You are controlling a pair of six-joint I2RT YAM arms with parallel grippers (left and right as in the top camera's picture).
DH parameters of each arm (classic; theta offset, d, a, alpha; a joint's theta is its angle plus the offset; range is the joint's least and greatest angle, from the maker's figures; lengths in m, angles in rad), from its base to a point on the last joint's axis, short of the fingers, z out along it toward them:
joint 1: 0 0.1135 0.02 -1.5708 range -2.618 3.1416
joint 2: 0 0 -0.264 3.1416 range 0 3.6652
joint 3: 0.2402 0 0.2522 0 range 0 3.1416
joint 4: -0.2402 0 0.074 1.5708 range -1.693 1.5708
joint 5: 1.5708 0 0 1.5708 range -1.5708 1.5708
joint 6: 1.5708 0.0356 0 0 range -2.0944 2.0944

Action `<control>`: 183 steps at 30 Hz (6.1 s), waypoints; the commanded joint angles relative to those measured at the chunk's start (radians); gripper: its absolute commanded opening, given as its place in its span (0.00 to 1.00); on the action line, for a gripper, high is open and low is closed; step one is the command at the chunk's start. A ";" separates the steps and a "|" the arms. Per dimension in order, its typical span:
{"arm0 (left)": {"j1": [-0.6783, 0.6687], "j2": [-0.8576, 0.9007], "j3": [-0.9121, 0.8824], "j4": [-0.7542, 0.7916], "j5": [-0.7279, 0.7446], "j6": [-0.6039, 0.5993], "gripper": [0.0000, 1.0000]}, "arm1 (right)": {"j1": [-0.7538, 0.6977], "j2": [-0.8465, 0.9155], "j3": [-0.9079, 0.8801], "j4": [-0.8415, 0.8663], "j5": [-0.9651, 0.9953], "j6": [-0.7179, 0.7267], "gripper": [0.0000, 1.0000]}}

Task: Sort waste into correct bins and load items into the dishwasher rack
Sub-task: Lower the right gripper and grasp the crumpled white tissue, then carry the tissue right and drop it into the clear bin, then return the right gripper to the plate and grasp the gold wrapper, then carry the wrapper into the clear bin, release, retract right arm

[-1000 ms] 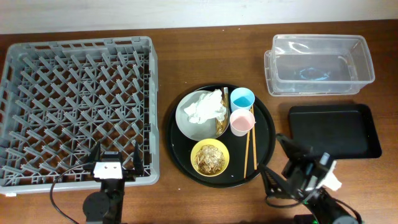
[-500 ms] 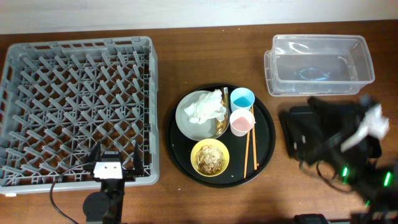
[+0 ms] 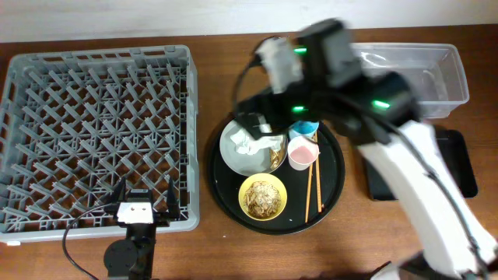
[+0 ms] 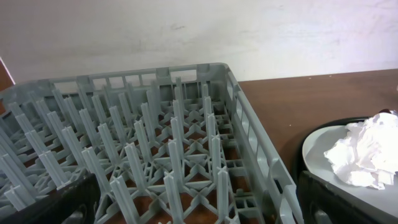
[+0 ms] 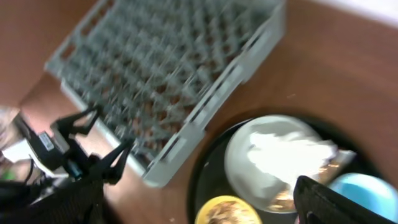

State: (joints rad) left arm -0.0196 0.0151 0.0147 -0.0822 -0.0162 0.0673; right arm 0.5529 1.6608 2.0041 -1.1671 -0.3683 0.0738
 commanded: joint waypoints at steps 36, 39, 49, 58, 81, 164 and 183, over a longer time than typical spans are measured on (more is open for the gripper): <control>-0.004 -0.003 -0.006 -0.001 -0.006 0.016 0.99 | 0.054 0.651 0.024 0.011 0.529 0.822 0.04; -0.004 -0.003 -0.006 -0.001 -0.006 0.016 0.99 | 0.053 0.639 0.039 -0.013 0.511 0.821 0.04; -0.004 -0.003 -0.006 -0.001 -0.006 0.016 1.00 | 0.006 0.576 0.365 -0.246 0.357 0.655 0.04; -0.004 -0.003 -0.006 -0.001 -0.006 0.016 0.99 | -0.003 0.578 0.362 -0.314 0.328 0.655 0.04; -0.004 -0.003 -0.006 -0.001 -0.006 0.016 0.99 | -0.222 0.470 0.461 -0.224 0.426 0.550 0.04; -0.004 -0.003 -0.006 -0.001 -0.006 0.016 0.99 | 0.071 0.558 -0.301 0.139 0.693 0.657 0.19; -0.004 -0.003 -0.006 -0.001 -0.006 0.016 0.99 | -0.166 0.556 0.495 -0.244 0.668 0.578 0.04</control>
State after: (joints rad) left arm -0.0196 0.0147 0.0147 -0.0818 -0.0162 0.0673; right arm 0.5388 2.2265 2.3840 -1.3899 0.2813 0.6754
